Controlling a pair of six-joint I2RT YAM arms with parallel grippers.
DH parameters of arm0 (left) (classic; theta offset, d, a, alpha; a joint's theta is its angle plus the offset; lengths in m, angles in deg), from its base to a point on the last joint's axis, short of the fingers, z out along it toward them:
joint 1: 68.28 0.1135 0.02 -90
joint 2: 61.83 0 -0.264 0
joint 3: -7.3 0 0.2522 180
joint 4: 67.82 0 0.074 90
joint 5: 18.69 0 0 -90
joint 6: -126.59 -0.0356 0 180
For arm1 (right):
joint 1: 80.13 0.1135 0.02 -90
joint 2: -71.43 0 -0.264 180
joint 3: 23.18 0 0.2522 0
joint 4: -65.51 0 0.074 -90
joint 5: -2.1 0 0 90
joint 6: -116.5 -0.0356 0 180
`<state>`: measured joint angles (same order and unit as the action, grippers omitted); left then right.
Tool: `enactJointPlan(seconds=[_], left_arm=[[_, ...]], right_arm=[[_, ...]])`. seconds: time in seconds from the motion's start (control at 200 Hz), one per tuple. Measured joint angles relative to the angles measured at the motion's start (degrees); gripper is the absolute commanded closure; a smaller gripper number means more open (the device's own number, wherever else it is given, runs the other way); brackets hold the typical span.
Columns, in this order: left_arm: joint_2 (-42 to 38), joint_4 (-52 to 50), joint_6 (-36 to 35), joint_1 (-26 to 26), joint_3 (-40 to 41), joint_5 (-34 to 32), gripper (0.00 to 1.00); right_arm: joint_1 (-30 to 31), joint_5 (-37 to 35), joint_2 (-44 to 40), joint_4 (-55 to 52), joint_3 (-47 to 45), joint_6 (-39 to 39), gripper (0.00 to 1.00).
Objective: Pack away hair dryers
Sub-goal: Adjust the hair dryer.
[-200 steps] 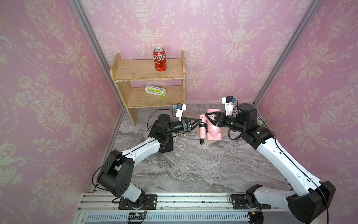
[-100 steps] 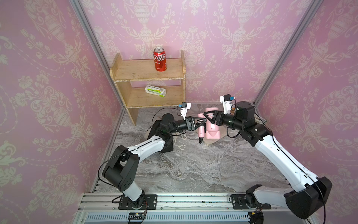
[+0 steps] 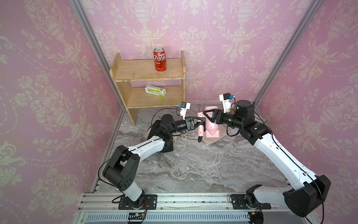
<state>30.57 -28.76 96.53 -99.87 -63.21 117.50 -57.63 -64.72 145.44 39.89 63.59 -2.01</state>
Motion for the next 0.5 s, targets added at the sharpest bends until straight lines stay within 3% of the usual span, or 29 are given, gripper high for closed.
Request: enactJointPlan(seconds=[0.1,0.285,0.5], left_arm=[[0.0,-0.4,-0.2,0.0,0.0,0.0,0.83],[-3.0,-9.4,-6.2,-0.2,0.0,-1.3,0.87],[-10.9,-27.5,-19.0,-0.6,0.0,-6.0,0.88]], right_arm=[[0.0,0.0,0.2,-0.1,0.2,0.0,0.37],[0.0,-0.2,1.0,0.1,0.3,0.5,0.11],[0.1,-2.4,1.1,0.4,0.4,2.1,0.05]])
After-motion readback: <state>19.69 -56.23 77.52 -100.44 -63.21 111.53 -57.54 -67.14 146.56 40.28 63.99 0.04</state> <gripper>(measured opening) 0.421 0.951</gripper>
